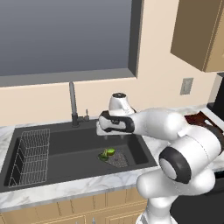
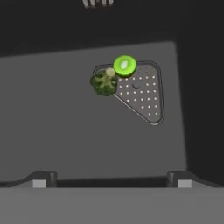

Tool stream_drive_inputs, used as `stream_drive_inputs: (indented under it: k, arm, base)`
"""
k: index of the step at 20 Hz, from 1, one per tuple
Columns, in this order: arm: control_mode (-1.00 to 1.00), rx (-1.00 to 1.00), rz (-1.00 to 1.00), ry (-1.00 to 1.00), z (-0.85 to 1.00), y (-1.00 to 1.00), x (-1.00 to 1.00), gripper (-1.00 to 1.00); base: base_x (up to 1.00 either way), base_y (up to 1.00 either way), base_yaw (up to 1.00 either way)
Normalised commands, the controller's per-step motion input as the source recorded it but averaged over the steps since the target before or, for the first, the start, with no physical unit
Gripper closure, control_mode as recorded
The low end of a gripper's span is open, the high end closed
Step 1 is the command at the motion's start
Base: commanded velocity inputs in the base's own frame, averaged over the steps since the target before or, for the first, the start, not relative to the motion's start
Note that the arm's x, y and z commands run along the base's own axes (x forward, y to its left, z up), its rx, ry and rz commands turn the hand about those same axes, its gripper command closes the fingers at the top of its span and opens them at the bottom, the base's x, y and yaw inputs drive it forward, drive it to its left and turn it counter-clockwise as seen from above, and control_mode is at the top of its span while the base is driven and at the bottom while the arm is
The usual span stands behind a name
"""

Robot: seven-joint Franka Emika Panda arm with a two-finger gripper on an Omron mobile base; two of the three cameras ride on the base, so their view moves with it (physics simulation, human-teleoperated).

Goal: Pick up all produce items and place them in the sink. Turn on the sink faucet to wash them. Then turn the sink off and put them in the tray.

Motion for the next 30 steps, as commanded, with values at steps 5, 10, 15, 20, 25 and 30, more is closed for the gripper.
stream_drive_inputs:
  k: [5,10,15,20,25,30]
  arm:
    - [-1.00,0.00,0.02,-0.21,0.36,0.01,-0.40,-1.00]
    - [-1.00,0.00,0.05,-0.20,0.41,0.03,-0.25,-1.00]
    - [-1.00,0.00,0.06,-0.20,0.34,0.00,-0.09,-1.00]
    - [-1.00,0.00,0.07,-0.21,0.13,0.03,0.00,-1.00]
    - [-1.00,0.01,0.06,-0.23,0.11,0.02,0.00,-1.00]
    - [-1.00,0.00,0.03,-0.20,0.28,0.01,0.00,-1.00]
  base:
    - [0.00,0.00,0.00]
    - [0.00,0.00,0.00]
    - [0.00,0.00,0.00]
    - [0.00,0.00,0.00]
    - [0.00,0.00,0.00]
    - [0.00,0.00,0.00]
